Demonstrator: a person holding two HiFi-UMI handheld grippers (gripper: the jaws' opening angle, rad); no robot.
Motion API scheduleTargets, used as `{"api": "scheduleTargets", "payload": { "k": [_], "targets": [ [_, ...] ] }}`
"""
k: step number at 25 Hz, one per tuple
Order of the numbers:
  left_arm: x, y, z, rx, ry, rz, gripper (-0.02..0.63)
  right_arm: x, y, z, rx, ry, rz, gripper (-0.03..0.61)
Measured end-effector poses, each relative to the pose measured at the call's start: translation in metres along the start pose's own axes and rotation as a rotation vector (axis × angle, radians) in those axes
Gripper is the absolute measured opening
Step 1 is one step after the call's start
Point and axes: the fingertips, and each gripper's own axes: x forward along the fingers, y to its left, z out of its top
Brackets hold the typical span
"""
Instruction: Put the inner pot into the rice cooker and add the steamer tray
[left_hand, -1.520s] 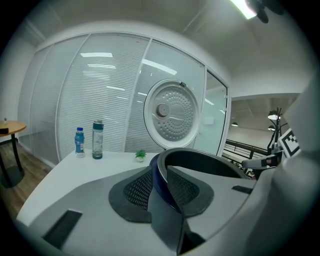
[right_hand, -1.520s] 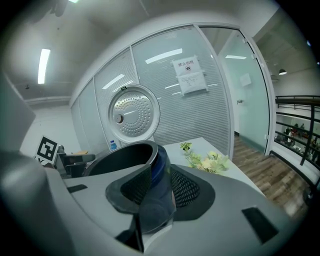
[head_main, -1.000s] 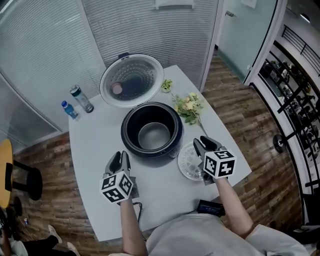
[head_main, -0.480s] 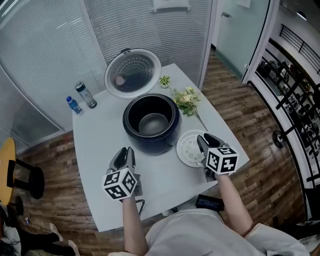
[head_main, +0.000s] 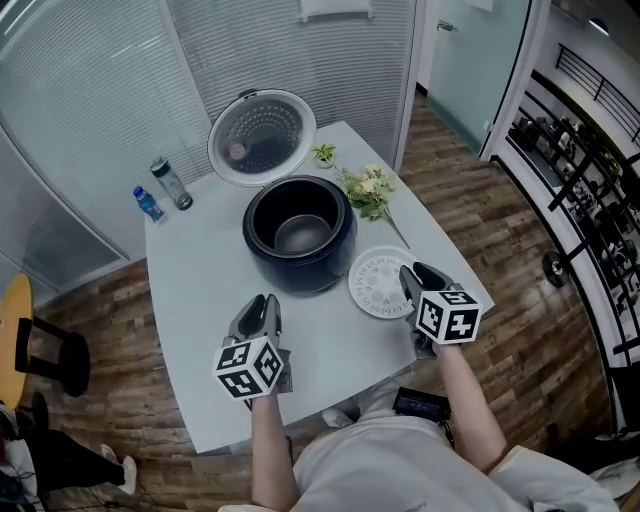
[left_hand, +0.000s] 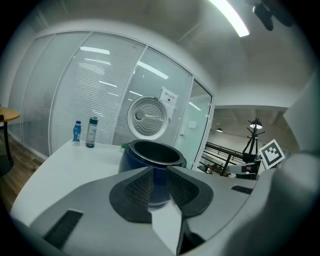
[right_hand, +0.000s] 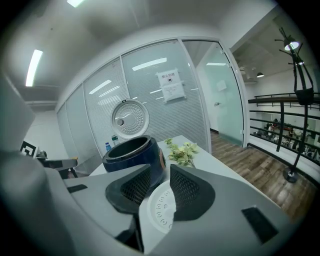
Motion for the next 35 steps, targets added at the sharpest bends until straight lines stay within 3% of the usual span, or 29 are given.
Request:
{"api": "scheduleTargets", "payload": {
  "k": [8, 18, 35],
  "targets": [
    [0.015, -0.018, -0.043, -0.023, 0.103, -0.019, 0.084, -0.014, -0.033, -0.016, 0.024, 0.016, -0.046, 0.117],
    [0.064, -0.045, -0.094, -0.084, 0.225, -0.040, 0.084, 0.011, -0.077, -0.047, 0.036, 0.127, -0.051, 0.117],
    [0.113, -0.070, -0.154, -0.116, 0.357, -0.044, 0.085, 0.048, -0.120, -0.094, 0.061, 0.258, 0.008, 0.117]
  ]
}}
